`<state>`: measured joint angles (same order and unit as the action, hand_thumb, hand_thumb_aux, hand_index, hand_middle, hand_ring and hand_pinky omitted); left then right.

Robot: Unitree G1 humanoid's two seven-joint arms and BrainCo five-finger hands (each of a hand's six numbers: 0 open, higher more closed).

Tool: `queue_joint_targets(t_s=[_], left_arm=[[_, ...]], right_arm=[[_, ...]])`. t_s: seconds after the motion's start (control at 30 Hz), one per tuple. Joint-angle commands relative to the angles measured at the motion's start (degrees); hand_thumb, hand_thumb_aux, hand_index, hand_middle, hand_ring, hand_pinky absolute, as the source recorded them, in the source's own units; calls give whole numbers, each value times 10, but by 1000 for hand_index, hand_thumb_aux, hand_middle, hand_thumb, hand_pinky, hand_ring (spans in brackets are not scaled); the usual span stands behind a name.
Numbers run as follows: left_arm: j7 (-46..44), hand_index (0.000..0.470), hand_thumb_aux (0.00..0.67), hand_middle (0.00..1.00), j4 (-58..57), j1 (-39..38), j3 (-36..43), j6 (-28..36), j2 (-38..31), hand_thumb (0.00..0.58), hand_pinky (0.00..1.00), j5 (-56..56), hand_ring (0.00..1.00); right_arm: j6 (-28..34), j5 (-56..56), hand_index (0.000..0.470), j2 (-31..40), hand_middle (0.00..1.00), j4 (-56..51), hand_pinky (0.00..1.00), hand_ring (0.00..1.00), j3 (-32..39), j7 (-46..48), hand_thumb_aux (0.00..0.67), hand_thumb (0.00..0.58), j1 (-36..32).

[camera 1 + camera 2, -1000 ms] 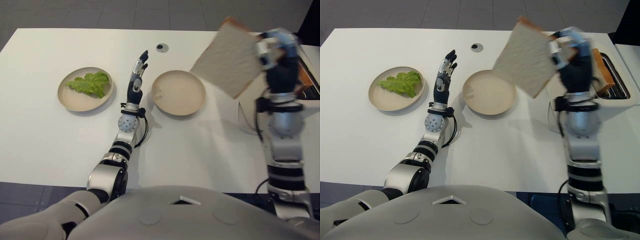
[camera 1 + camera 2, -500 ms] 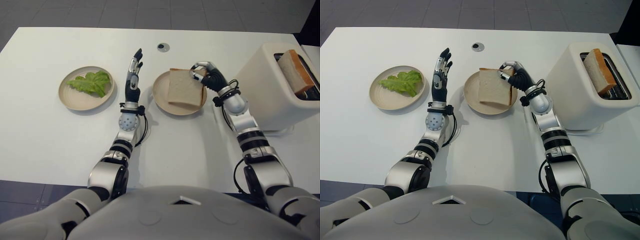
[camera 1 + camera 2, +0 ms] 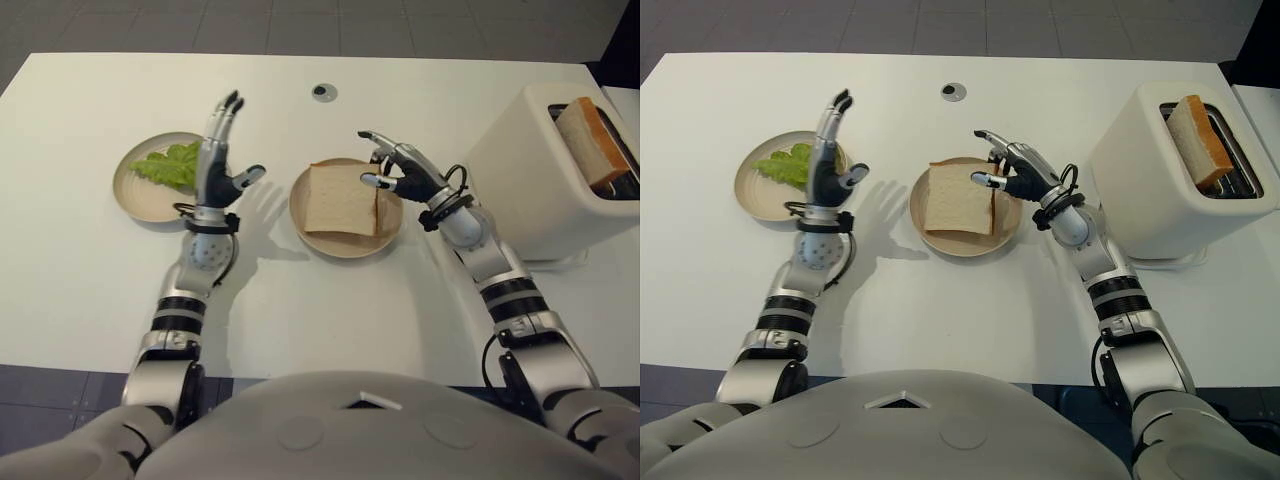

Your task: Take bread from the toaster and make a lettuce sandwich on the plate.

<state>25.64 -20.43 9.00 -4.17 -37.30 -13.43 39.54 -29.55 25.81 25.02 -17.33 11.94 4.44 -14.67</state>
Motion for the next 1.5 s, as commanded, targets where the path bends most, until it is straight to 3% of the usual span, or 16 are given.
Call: queue_joint_targets(t_s=[0.03,0.2,0.43,0.47,0.5,0.53,0.7,0.87,0.97,1.1,1.2,1.33,1.5], left_arm=[[50,0,0,0,65,-55,-45,137,-69,0,0,94,0],[29,0,0,0,-25,-27,-21,237,-145,0,0,126,0],[-60,0,0,0,-226,59,71,227,-188,0,0,86,0],[-62,81,116,0,-244,68,82,222,-190,183,0,82,0],[-61,321,457,0,-259,76,92,218,-192,521,0,78,0],[-59,470,670,0,-270,82,100,215,-194,580,0,74,0],[-32,470,670,0,-257,82,119,200,-207,580,0,51,0],[6,470,670,0,-144,60,86,178,-207,580,0,1,0],[-13,470,670,0,-64,54,77,142,-170,580,0,-63,0],[-69,470,670,0,-13,59,137,92,-86,580,0,-115,0],[-94,470,670,0,-43,61,190,68,-34,580,0,-109,0],[-97,470,670,0,-148,84,260,17,29,580,0,-82,0],[-132,470,670,0,-186,83,305,4,27,580,0,-55,0]], right_arm=[[7,39,0,0,0,66,0,0,23,5,0,0,26],[28,68,9,0,0,110,0,0,23,1,13,23,38],[46,65,0,4,0,192,0,0,16,12,0,0,87],[48,61,0,4,0,201,0,0,12,12,0,0,91],[51,56,0,3,0,214,0,0,6,12,0,0,95],[53,53,0,2,0,225,0,0,1,13,0,0,99],[64,42,0,-3,0,269,0,0,-12,16,0,0,117],[61,40,0,-10,0,269,0,0,-17,7,0,0,137],[61,32,0,-12,0,280,0,0,-29,-1,0,0,155],[62,15,0,-3,0,319,0,0,-61,1,0,0,176],[69,-7,2,7,0,369,0,0,-119,-2,3,5,198],[96,-63,0,26,0,430,0,0,-257,-9,0,0,213],[114,-85,0,59,0,421,0,0,-378,-9,0,0,225]])
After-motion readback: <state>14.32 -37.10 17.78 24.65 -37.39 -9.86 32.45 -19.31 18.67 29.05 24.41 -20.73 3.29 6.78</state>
